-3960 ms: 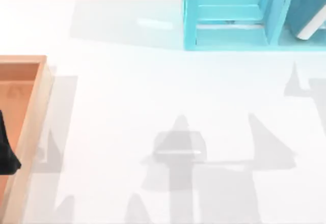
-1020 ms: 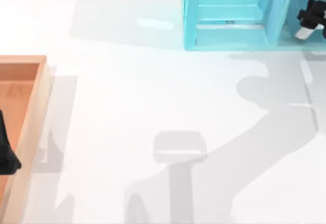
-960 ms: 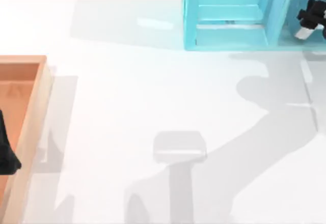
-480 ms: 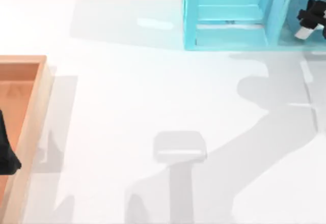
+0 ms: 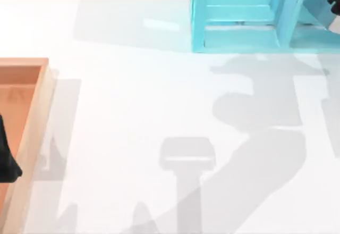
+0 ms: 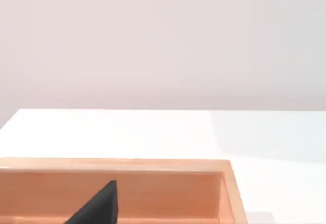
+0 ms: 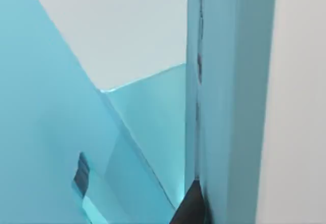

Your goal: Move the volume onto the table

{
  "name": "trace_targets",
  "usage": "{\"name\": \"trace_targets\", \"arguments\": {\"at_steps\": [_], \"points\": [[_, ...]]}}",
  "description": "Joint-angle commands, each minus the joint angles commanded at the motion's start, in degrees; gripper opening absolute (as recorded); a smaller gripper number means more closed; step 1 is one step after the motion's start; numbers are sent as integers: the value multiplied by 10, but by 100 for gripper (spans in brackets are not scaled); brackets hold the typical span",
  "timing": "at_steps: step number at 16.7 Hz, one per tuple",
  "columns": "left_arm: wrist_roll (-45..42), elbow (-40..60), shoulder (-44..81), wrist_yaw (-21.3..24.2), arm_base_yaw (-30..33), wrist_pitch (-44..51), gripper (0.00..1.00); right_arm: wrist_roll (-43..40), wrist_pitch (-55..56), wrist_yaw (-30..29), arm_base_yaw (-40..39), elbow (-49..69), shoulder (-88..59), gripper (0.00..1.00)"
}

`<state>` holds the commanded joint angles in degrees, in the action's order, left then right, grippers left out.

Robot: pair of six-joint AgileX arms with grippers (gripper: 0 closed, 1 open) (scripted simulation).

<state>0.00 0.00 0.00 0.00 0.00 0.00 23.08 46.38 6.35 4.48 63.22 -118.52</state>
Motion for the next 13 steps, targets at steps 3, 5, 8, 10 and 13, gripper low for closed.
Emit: {"name": "trace_targets", "arguments": {"at_steps": [3, 5, 8, 10, 13], "points": [[0, 0, 0, 0, 0, 0, 100, -1, -77, 6, 3, -64, 149, 0], [0, 0, 0, 0, 0, 0, 100, -2, -130, 10, 5, -106, 251, 0], [0, 0, 0, 0, 0, 0, 100, -2, -199, 17, 7, -161, 384, 0], [0, 0, 0, 0, 0, 0, 100, -3, -236, 21, 8, -190, 446, 0], [0, 0, 0, 0, 0, 0, 100, -3, -265, 24, 9, -212, 493, 0]]}}
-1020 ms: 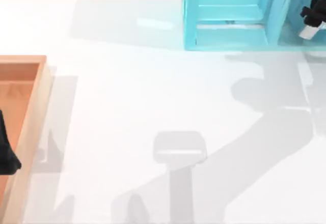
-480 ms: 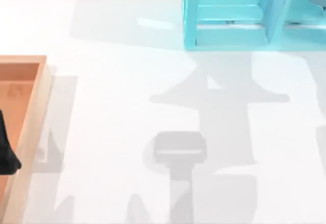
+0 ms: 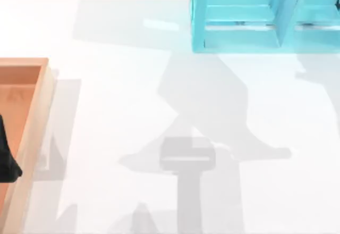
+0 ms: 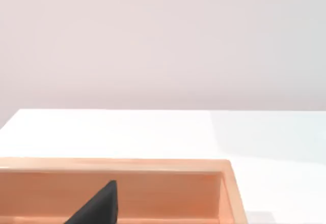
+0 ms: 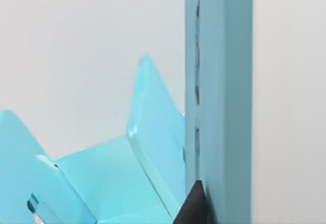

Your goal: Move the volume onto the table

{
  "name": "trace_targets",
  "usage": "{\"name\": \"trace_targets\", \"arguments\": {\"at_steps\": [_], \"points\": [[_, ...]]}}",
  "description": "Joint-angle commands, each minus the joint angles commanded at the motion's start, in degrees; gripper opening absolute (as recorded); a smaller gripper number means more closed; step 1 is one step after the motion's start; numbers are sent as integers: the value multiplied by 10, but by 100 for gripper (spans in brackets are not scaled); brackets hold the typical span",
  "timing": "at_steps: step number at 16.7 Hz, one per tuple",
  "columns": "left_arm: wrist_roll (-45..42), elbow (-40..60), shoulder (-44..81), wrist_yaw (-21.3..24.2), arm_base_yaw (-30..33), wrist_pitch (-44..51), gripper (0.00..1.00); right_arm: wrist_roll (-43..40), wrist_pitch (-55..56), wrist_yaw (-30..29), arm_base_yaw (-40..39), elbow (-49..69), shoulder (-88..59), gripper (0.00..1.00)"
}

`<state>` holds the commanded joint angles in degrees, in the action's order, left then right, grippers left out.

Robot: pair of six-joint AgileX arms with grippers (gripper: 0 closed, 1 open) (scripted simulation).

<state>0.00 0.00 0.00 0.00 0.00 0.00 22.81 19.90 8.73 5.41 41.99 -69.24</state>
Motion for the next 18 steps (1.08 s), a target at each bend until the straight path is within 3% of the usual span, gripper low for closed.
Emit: {"name": "trace_targets", "arguments": {"at_steps": [6, 9, 13, 18], "points": [[0, 0, 0, 0, 0, 0, 100, 0, -1, -1, -3, -2, -1, 0], [0, 0, 0, 0, 0, 0, 100, -37, 11, -37, -41, 8, -24, 0], [0, 0, 0, 0, 0, 0, 100, -170, 35, -155, -176, 20, -99, 0], [0, 0, 0, 0, 0, 0, 100, -432, 62, -362, -450, 17, -217, 0]]}}
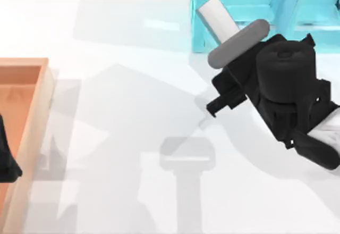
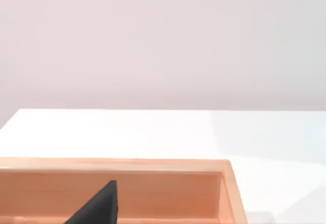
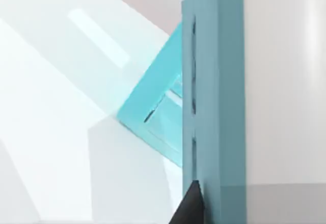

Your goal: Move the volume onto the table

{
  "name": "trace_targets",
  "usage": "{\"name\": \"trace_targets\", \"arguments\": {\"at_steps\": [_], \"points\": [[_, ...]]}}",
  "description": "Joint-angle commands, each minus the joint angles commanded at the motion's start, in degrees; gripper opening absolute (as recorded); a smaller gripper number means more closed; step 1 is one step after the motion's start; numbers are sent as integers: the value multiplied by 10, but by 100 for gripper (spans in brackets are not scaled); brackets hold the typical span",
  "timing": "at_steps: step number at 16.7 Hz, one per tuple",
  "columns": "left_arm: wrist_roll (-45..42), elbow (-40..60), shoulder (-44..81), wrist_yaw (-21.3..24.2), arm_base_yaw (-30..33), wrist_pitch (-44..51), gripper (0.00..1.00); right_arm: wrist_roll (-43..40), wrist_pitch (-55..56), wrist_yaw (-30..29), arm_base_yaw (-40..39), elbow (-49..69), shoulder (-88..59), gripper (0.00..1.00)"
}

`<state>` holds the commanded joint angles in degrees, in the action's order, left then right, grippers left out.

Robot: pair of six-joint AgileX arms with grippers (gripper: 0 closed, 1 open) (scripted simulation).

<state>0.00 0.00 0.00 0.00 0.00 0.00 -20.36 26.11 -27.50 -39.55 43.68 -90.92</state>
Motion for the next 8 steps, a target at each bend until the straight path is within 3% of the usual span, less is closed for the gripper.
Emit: {"name": "trace_targets", "arguments": {"at_steps": [4, 8], "points": [[0, 0, 0, 0, 0, 0, 100, -207, 18, -164, -210, -12, -66, 0], [0, 0, 0, 0, 0, 0, 100, -344, 32, -285, -346, -24, -93, 0]]}}
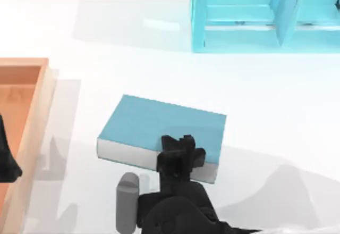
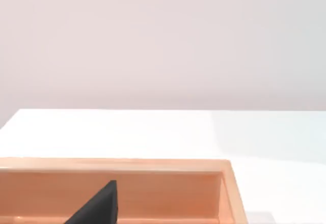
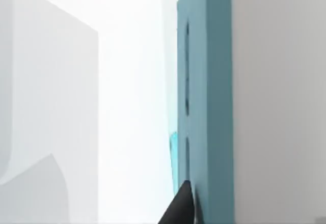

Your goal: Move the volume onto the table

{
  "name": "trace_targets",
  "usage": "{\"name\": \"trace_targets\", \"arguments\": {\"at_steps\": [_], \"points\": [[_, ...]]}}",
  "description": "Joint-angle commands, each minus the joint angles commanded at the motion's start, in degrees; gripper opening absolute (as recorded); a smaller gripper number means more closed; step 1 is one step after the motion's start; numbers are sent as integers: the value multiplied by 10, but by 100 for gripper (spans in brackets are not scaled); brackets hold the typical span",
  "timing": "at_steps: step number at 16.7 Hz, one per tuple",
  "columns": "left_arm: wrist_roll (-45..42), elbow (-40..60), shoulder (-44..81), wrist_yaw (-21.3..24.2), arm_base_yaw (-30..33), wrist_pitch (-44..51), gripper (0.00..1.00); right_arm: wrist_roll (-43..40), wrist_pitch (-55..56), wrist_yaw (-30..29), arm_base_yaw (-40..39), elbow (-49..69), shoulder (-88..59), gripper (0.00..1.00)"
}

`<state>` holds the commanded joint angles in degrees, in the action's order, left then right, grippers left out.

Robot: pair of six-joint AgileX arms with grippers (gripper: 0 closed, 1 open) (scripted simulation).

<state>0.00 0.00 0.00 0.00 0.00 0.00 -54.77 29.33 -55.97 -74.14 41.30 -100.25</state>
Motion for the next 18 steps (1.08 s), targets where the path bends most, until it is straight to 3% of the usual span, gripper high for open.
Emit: {"name": "trace_targets", "arguments": {"at_steps": [3, 18], "points": [[0, 0, 0, 0, 0, 0, 100, -39, 4, -39, -39, -5, -4, 0], [0, 0, 0, 0, 0, 0, 100, -29, 26, -47, -47, -16, -27, 0]]}}
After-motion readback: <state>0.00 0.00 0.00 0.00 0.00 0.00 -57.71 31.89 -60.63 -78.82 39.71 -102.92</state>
